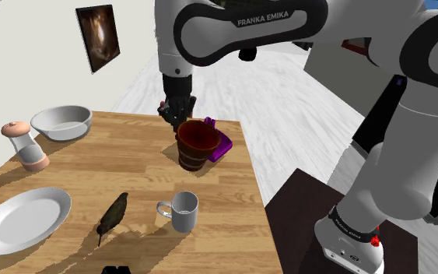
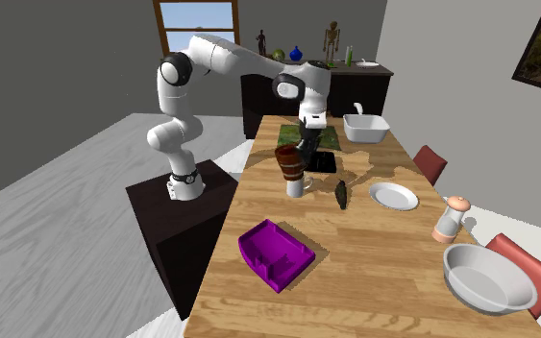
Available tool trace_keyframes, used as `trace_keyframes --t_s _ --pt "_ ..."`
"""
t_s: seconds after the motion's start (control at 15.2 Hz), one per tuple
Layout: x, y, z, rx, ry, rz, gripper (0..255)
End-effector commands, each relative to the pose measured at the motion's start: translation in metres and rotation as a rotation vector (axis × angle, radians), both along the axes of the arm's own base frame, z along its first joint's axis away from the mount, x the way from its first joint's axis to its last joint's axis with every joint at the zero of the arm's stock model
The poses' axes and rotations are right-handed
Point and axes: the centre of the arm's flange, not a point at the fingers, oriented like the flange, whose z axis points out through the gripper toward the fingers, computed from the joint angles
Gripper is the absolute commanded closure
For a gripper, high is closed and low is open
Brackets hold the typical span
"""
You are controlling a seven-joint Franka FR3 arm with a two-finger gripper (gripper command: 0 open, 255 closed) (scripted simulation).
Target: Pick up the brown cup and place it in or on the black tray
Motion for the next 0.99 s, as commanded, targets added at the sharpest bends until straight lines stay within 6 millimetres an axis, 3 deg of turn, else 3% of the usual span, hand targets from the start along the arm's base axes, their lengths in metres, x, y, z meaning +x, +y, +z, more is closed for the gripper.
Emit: trace_keyframes --t_s 0.0,0.92 --pt "-0.014 0.021 0.003 0.0 -0.001 -0.002 255" --pt "-0.101 0.184 0.014 0.0 -0.001 -0.002 255"
